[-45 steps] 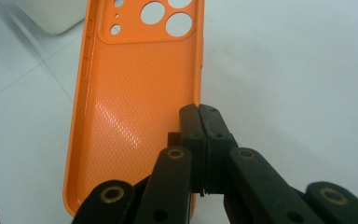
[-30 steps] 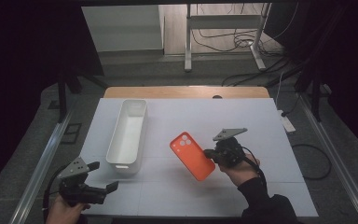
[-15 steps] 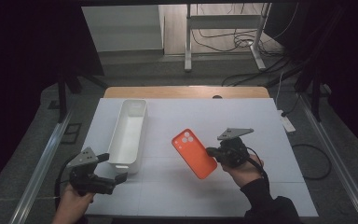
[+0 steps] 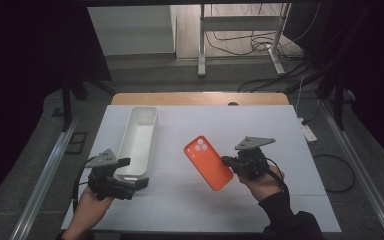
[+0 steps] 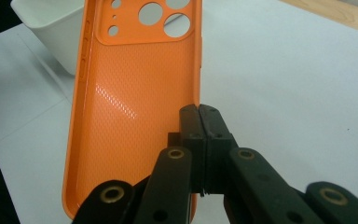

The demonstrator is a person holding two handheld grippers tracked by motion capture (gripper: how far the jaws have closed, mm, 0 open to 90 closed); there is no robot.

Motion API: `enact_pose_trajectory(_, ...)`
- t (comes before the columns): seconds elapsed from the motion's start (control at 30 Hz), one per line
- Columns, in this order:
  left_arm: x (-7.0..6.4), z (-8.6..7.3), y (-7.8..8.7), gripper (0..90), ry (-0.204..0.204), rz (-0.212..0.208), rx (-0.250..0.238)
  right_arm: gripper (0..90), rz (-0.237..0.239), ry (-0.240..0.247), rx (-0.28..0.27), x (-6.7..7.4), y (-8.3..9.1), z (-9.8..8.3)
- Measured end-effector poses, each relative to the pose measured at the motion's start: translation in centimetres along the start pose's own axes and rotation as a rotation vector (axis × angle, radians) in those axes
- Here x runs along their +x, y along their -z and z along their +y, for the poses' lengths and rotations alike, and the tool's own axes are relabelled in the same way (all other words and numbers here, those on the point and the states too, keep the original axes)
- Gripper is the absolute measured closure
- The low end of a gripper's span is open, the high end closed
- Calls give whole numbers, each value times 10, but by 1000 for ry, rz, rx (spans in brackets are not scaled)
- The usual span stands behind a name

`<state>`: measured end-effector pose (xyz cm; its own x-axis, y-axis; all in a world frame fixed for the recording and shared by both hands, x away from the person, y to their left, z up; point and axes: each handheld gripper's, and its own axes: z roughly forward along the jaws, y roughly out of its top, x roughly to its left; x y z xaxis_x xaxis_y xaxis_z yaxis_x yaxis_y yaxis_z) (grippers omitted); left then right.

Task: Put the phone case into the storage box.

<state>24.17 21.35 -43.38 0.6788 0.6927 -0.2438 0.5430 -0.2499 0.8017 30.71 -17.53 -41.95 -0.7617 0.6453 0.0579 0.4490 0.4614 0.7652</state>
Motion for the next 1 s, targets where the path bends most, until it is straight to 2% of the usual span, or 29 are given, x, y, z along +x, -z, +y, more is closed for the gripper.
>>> enact_pose_trajectory(0.37, -4, 19, -26, 0, 13, -87, 11, 888, -5, 9, -26, 3, 3, 3)
enact_pose_trajectory(0.5, -5, 22, -33, 0, 15, -104, 19, 889, -6, 12, -32, 4, 3, 3)
enact_pose_trajectory(1.0, -6, 39, -64, 0, 75, -204, 44, 888, -10, 23, -45, 7, 4, 5)
